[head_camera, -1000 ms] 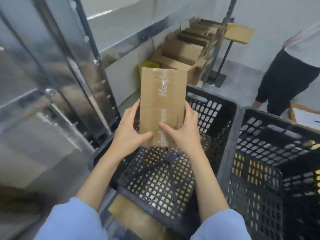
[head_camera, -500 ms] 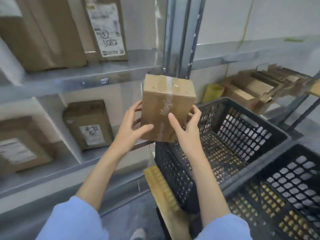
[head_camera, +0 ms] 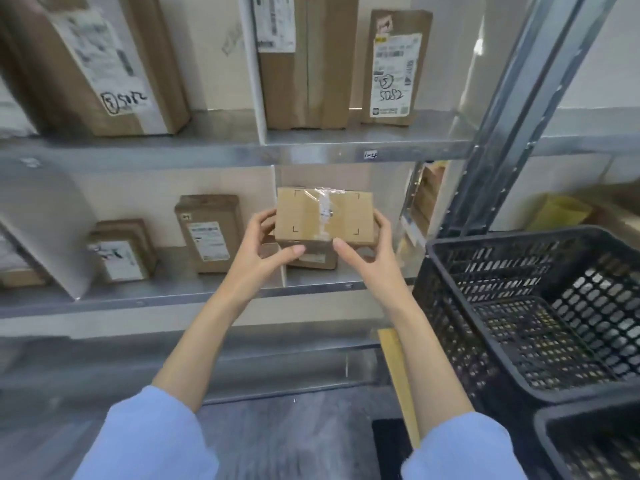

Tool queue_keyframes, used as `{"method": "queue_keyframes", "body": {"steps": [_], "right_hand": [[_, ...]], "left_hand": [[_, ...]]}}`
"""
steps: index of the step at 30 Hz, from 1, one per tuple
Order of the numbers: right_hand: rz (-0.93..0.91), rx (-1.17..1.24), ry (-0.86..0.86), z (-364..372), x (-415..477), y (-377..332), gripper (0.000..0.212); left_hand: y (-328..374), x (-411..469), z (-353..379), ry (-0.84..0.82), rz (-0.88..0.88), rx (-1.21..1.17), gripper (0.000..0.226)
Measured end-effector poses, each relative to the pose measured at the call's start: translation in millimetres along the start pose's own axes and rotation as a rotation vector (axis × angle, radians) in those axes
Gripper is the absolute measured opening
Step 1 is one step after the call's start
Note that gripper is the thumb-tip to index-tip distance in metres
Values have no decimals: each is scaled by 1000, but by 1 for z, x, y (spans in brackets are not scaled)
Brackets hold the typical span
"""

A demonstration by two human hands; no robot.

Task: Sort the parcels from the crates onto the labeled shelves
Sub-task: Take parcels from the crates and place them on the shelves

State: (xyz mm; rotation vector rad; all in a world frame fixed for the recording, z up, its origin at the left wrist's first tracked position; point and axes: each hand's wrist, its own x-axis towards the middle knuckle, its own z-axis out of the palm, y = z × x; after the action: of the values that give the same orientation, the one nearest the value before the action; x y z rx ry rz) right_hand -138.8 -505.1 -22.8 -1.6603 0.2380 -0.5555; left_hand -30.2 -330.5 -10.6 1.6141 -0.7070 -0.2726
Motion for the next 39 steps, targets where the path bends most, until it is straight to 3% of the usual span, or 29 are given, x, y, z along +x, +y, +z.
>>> {"method": "queue_keyframes", "body": {"steps": [5,11,14,19,28,33,39], "right_hand": [[43,112,-32,40,-16,1,64],[47,6,-115,79,-43,0,106],[56,-144,-129,94,-56,-3,114],[32,-343,-186,122,-73,-13,114],[33,-179,-273,174,-91,-18,103],[53,-109,-187,194,-87,-17,88],[66,-179,-66,188,-79,4,91]], "left_hand": [[-9,-29,-42,-4,-28,-25,84],[-22,-60,-84,-24,-73,-54,105],[-25,-76,-100,-48,-66,-47,106],[-28,-99,-129,-9,-36,-1,95],[-40,-139,-171,56,0,11,95],[-50,-148,-176,85,14,-19,94],[-55,-133,-160,67,-1,-2,104]]}}
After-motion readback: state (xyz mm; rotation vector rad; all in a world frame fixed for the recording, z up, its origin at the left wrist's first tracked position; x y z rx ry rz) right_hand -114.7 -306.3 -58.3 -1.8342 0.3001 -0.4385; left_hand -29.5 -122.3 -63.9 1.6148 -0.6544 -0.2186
